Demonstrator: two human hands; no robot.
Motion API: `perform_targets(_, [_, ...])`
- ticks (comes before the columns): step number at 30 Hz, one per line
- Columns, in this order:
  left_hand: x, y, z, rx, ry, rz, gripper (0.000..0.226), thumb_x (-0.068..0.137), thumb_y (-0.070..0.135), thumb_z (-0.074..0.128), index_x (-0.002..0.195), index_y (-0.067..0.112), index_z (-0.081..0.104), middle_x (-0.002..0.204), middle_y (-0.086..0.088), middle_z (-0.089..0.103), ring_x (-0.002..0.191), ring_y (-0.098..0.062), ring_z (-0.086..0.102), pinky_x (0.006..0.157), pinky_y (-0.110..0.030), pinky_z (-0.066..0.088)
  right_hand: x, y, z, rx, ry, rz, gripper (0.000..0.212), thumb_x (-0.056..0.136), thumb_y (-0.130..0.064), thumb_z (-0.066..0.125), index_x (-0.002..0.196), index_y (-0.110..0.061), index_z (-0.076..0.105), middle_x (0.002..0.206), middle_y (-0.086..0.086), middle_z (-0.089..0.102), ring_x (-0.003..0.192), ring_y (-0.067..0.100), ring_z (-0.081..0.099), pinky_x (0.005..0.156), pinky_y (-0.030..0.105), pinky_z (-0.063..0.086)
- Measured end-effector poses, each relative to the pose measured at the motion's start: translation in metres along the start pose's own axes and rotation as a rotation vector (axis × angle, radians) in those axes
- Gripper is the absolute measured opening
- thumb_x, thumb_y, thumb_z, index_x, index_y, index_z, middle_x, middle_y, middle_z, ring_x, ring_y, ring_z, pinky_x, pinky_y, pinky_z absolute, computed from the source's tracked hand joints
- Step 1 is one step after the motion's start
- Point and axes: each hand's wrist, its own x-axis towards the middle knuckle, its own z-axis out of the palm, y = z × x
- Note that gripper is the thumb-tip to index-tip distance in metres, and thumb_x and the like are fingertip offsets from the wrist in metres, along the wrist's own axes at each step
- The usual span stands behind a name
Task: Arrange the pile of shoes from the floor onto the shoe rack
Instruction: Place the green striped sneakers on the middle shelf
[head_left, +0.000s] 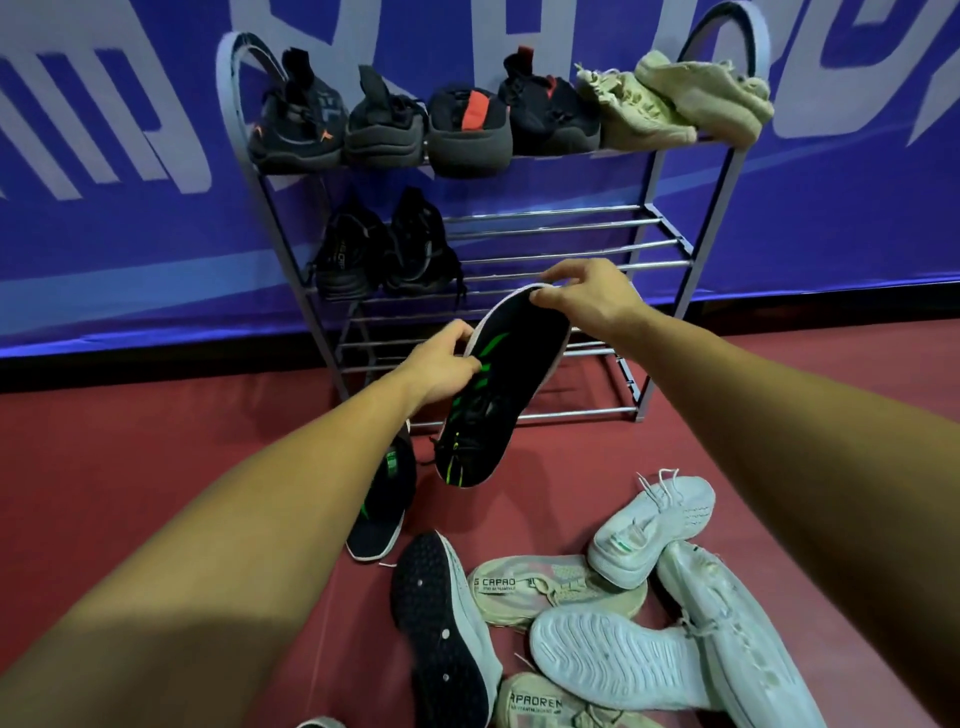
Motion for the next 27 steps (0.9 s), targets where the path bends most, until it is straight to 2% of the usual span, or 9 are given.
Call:
perform_targets(5, [0.012,0.007,-0.006,-0.128,0.145,-0.011,0.017,0.092,0.023,0.061,0.107,0.031,0.058,0.108,-0.006,0.069,0.098,-0.028,0.065,0.089,-0.041,0.053,0.001,0.02,0.006,-0.098,-0.041,0.008,0.044,0.088,-0.038,0.071,0.128,-0.022,0.064,0.109,0.004,0.071,0.108,0.025,0.066,0.083,0.029,0.045])
perform_targets(8, [0.015,0.015,-0.01,-0.224,0.238,-0.045,0.014,0.092,0.031,0.061,0.106,0.031,0.058,0.101,-0.004,0.07,0.081,-0.024,0.062,0.062,-0.031,0.046,-0.003,0.027,0.017,-0.202,-0.201,-0.012,0.05,0.087,-0.04,0.074,0.131,-0.021,0.062,0.117,0.001,0.069,0.111,0.021,0.065,0.09,0.031,0.048])
perform_targets(11, [0.019,0.025,-0.012,-0.37,0.299,-0.081,0.021,0.094,0.034,0.059,0.114,0.028,0.059,0.096,-0.002,0.07,0.071,-0.02,0.06,0.047,-0.023,0.036,-0.007,0.029,0.025,-0.075,-0.343,0.014,0.05,0.085,-0.035,0.078,0.132,-0.022,0.064,0.12,-0.003,0.071,0.114,0.018,0.066,0.103,0.037,0.05])
perform_targets(16, [0.019,0.034,-0.014,-0.484,0.322,-0.087,0.045,0.086,0.045,0.069,0.123,0.024,0.054,0.107,-0.003,0.069,0.085,-0.019,0.063,0.058,-0.026,0.043,-0.005,0.028,0.028,0.111,-0.222,0.018,0.031,0.091,-0.01,0.067,0.121,-0.011,0.072,0.115,0.009,0.075,0.111,0.024,0.069,0.101,0.039,0.053])
perform_targets(18, [0.019,0.035,-0.017,-0.417,0.25,-0.026,0.039,0.084,0.043,0.072,0.117,0.028,0.058,0.106,-0.003,0.072,0.084,-0.013,0.067,0.061,-0.024,0.046,-0.003,0.027,0.028,0.206,-0.175,0.057,0.027,0.091,-0.01,0.065,0.116,-0.008,0.074,0.11,0.008,0.076,0.101,0.021,0.071,0.093,0.029,0.055])
perform_targets(20, [0.016,0.036,-0.02,-0.356,0.122,0.038,0.052,0.085,0.036,0.072,0.133,0.031,0.055,0.107,0.003,0.073,0.08,-0.004,0.07,0.064,-0.018,0.049,0.001,0.023,0.029,0.292,-0.121,0.091,0.024,0.09,-0.009,0.064,0.111,-0.008,0.076,0.101,0.006,0.076,0.089,0.015,0.07,0.077,0.018,0.054])
perform_targets(22, [0.015,0.034,-0.02,-0.36,0.04,0.066,0.068,0.084,0.032,0.072,0.147,0.03,0.045,0.108,0.007,0.072,0.081,-0.001,0.071,0.068,-0.017,0.05,0.007,0.019,0.03,0.345,-0.06,0.112,0.024,0.089,-0.01,0.063,0.109,-0.008,0.077,0.102,0.008,0.077,0.093,0.017,0.071,0.085,0.025,0.056])
perform_targets(24, [0.015,0.033,-0.02,-0.348,0.073,0.056,0.069,0.084,0.032,0.073,0.146,0.027,0.044,0.095,0.01,0.071,0.069,0.003,0.068,0.063,-0.018,0.048,0.013,0.014,0.031,0.371,-0.017,0.112,0.026,0.089,-0.011,0.062,0.11,-0.009,0.077,0.106,0.01,0.077,0.105,0.023,0.071,0.1,0.038,0.054])
perform_targets(27, [0.017,0.035,-0.02,-0.381,0.158,0.002,0.063,0.083,0.036,0.075,0.138,0.026,0.047,0.082,0.009,0.063,0.065,-0.003,0.058,0.065,-0.026,0.044,0.023,0.009,0.034,0.384,0.026,0.1,0.026,0.09,-0.018,0.067,0.112,-0.011,0.077,0.108,0.01,0.077,0.108,0.026,0.07,0.102,0.042,0.052])
